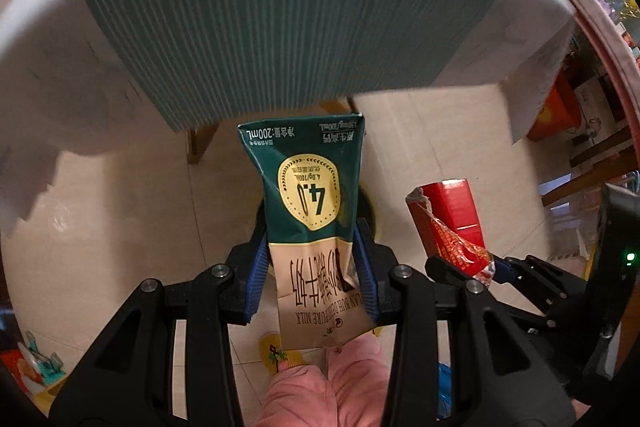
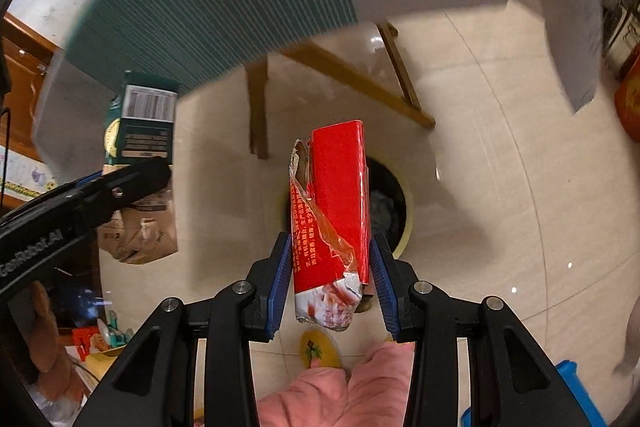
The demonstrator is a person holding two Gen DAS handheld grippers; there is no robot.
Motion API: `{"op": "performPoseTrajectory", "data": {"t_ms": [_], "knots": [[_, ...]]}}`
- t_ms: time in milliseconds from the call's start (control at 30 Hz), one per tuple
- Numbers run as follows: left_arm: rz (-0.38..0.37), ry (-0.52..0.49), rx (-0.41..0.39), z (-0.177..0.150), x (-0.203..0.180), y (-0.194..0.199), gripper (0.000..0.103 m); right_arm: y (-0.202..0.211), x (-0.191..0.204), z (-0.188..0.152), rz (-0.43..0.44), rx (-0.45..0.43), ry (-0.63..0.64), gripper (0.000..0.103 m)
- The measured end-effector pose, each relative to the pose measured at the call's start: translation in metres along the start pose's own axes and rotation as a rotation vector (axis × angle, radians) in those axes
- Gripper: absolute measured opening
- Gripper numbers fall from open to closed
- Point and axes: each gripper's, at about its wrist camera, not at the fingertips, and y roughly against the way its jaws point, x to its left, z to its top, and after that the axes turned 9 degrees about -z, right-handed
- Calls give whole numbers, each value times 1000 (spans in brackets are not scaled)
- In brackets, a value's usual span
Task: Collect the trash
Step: 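Carry the milk pouch and red box in both tools over the black bin, then open both tools to drop the pouch and box into the bin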
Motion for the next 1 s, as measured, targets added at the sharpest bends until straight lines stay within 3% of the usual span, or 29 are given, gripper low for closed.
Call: {"op": "performPoseTrajectory", "data": {"t_ms": [233, 367, 500, 533, 767, 1000], "knots": [[-11, 13, 7, -10, 30, -63, 37, -85, 8, -7, -30, 12, -15, 42], [-10, 18, 22, -11, 41, -89, 40, -112, 14, -12, -23, 6, -25, 46], [-1, 19, 24, -13, 49, -103, 75, -126, 20, -7, -22, -19, -32, 58], [-2, 16, 24, -12, 50, -105, 80, -127, 22, -6, -21, -24, -34, 58], [11, -5, 4, -18, 41, -92, 80, -99, 11, -3, -23, -52, -62, 58], [15, -3, -14, -10, 31, -36, 80, -34, 12, 1, -22, -69, -83, 58]]}}
